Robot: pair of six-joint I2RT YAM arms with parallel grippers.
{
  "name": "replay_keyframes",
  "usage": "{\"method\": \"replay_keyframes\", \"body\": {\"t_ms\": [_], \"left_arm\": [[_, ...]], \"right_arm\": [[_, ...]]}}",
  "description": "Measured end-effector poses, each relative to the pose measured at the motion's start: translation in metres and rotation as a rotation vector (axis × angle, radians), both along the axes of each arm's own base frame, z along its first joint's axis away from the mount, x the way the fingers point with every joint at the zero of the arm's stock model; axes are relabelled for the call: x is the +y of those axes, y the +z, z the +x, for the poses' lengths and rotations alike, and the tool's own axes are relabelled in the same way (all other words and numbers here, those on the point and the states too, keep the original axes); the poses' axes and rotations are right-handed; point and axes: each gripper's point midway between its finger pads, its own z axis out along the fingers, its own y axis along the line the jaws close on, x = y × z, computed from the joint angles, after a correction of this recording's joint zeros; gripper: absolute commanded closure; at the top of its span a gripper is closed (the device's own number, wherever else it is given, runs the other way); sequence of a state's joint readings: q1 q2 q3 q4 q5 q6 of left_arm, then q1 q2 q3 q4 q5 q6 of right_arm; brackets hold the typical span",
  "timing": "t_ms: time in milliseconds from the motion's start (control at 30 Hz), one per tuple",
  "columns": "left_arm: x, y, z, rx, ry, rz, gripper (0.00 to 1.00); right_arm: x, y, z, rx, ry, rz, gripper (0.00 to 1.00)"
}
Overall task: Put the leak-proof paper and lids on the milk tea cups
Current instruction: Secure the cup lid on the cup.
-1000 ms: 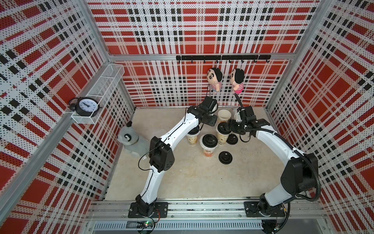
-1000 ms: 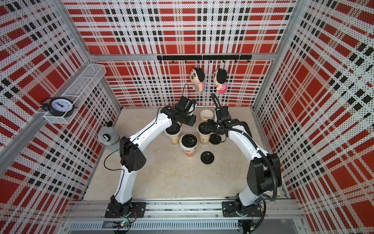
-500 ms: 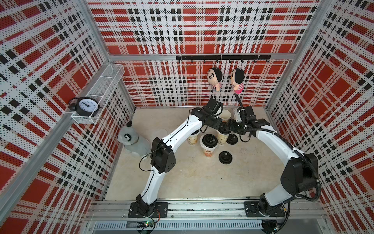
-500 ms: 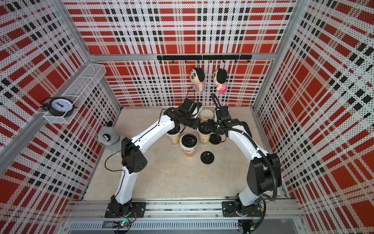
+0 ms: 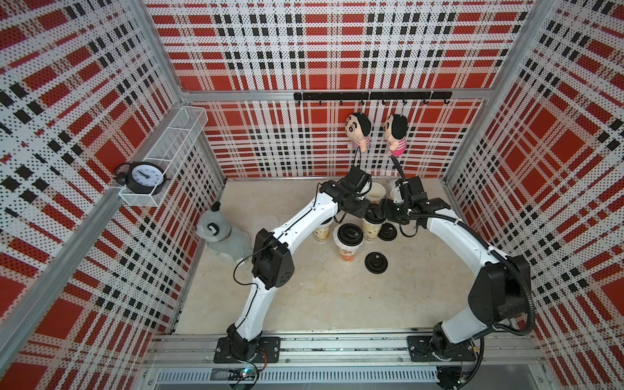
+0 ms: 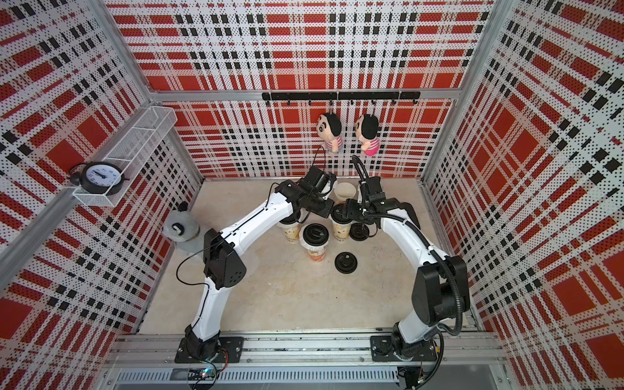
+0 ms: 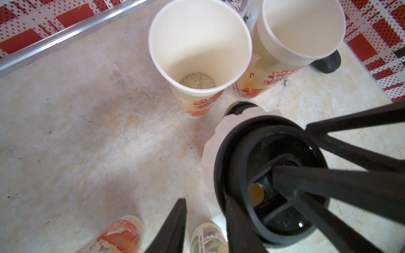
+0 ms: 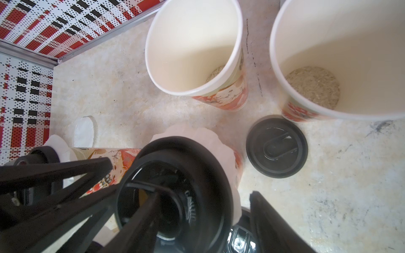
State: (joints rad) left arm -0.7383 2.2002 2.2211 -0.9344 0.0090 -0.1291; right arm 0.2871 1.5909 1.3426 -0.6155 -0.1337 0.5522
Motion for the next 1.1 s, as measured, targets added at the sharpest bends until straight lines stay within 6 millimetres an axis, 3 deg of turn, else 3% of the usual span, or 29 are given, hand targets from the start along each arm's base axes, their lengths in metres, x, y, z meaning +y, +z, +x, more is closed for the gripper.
{"method": "replay_keyframes", "body": {"t_ms": [700, 967, 1100], "left_arm": [[-0.004, -0.012, -0.005, -0.102, 0.053, 0.02, 0.76], [-0.004, -0.012, -0.005, -0.124, 0.067, 0.002, 0.75], [-0.004, -0.01, -0.004, -0.12, 0.07, 0.009, 0.7]], "right_arm": [[0.002, -0.003, 0.001, -0.027, 0.001, 0.02, 0.35], [0.002, -0.003, 0.0, -0.026, 0.002, 0.022, 0.35], [0.002, -0.003, 0.0, -0.026, 0.0, 0.021, 0.35]]}}
